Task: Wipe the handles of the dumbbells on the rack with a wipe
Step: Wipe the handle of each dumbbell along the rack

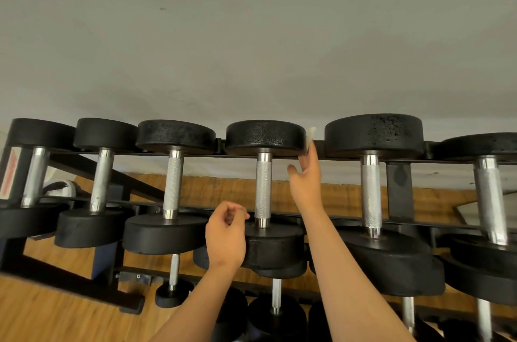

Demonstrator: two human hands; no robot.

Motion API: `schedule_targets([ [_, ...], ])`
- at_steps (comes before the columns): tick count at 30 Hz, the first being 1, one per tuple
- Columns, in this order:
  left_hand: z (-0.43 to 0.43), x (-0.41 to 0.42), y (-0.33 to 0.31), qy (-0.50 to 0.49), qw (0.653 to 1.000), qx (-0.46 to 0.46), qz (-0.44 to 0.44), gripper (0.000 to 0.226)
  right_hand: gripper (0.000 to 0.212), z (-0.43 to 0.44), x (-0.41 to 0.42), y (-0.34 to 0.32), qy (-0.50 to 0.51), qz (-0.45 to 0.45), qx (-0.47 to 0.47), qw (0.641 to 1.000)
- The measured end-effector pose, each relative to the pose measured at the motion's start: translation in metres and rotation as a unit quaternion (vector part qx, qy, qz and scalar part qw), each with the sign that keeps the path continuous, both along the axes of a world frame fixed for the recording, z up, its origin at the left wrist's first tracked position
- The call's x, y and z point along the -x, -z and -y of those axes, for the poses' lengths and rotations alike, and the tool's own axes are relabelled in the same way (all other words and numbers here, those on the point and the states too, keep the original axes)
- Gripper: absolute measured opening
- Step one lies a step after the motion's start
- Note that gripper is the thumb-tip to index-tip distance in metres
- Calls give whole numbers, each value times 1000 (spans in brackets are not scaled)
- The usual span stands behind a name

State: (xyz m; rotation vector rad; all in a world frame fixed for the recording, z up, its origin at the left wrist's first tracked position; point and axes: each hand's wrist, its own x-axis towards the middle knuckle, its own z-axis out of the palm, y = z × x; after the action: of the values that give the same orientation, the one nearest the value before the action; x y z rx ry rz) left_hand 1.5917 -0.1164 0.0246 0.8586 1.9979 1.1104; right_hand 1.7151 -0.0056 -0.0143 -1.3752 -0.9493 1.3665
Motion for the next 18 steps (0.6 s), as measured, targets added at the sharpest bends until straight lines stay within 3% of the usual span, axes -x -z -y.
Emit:
schedule_targets([
  [10, 0, 0, 1, 0, 1000, 1, -11, 15, 79, 1, 3, 6, 12, 30, -10, 999],
  [18, 1, 0, 0, 4, 1000, -1, -9, 15, 67, -3, -4, 1, 15, 54, -1, 998],
])
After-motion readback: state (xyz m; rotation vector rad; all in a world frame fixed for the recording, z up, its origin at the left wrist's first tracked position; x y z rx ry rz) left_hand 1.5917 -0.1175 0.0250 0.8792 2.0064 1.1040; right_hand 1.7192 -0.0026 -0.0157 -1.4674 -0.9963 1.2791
